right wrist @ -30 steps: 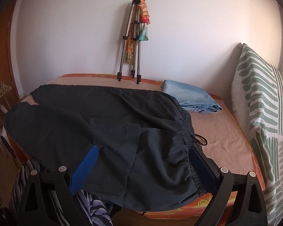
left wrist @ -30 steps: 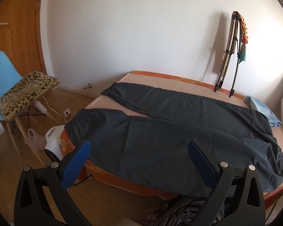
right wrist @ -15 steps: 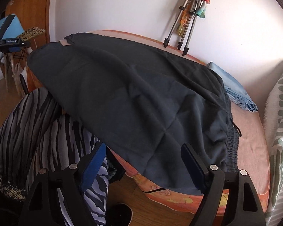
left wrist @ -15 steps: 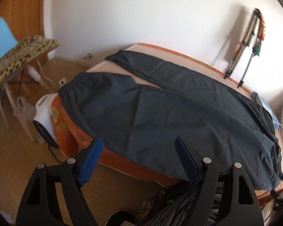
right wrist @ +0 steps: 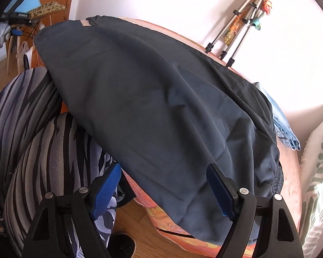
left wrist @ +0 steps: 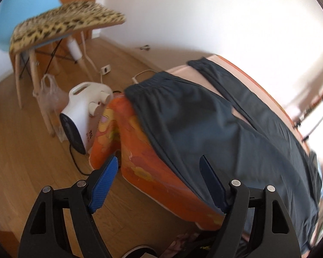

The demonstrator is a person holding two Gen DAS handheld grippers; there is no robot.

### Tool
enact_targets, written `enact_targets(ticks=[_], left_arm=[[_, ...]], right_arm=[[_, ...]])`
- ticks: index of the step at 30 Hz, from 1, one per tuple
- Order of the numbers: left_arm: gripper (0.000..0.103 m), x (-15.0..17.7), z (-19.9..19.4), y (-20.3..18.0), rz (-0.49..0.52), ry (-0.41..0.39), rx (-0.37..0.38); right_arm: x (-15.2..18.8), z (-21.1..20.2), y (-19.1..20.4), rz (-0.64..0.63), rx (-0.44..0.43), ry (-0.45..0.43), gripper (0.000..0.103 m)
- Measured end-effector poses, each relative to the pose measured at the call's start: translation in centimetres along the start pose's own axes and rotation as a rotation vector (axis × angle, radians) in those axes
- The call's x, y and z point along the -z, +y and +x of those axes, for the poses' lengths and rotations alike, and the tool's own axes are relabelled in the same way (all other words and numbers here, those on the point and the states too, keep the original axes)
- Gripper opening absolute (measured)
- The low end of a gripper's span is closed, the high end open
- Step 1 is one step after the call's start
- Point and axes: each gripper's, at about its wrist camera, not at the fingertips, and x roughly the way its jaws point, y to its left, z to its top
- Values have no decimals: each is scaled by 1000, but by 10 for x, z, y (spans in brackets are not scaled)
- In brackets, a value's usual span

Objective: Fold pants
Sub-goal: 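Reach the right tool to the trousers' waistband and close on it, then close the left tool on the elastic waistband while the right tool holds the fabric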

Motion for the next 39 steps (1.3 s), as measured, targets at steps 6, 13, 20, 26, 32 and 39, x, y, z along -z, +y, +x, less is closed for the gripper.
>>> enact_targets(ticks=[6,13,20,26,32,39], left_arm=[[71,-29,31,18,-63,10,-21],[70,-44,57,22,-43,29,-88],[70,-51,81,28,-54,66,-86],[50,-51,85,35,-124,67,-43],[40,-52,84,42,-165,60,-29],[28,-53,81,49,-227,59,-15]], right_arm=[[-5,5,3,-25,-6,21,68],[-10,0,0,-2,-66,35,42],[-21,-9,-19,71,-28,-1,20],[-29,-13,-35,96,-38,-22,19],[-16,-16,-21,31,-119,-24,56],[-4,-9,4,-66,-129,-14,72]])
